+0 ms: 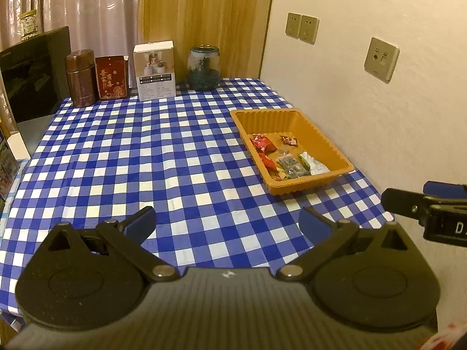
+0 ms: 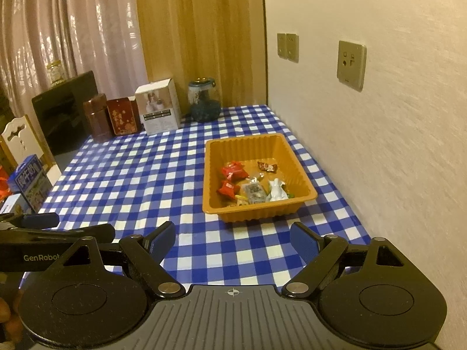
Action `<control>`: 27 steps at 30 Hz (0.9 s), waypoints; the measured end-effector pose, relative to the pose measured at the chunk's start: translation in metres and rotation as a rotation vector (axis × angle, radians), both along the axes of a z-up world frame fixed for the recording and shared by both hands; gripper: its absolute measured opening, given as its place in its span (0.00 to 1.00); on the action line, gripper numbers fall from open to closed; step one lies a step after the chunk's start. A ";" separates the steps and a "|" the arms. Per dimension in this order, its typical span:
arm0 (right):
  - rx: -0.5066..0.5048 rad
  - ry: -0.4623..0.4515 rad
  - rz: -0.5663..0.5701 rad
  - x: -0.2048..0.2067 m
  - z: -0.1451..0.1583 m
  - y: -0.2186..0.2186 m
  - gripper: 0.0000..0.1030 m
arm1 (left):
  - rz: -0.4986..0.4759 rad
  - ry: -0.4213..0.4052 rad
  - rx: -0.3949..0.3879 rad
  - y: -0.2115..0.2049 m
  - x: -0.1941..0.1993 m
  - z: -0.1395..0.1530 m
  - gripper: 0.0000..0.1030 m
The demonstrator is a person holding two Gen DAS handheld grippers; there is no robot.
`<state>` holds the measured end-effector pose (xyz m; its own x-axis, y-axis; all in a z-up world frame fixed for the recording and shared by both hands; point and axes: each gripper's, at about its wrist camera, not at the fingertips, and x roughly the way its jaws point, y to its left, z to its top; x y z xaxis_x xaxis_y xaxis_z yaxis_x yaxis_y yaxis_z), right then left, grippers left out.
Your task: Organize snacks
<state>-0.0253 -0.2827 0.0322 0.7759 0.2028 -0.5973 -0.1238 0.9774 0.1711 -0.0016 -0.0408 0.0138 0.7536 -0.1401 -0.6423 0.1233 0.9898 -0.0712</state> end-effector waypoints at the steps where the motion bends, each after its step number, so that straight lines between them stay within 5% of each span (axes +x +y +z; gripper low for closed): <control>1: 0.002 0.000 -0.001 0.000 0.000 0.000 0.83 | 0.001 -0.001 0.001 0.000 0.000 0.000 1.00; 27: 0.006 0.009 -0.022 0.002 -0.005 -0.004 0.83 | -0.004 -0.013 0.005 -0.001 0.000 0.004 1.00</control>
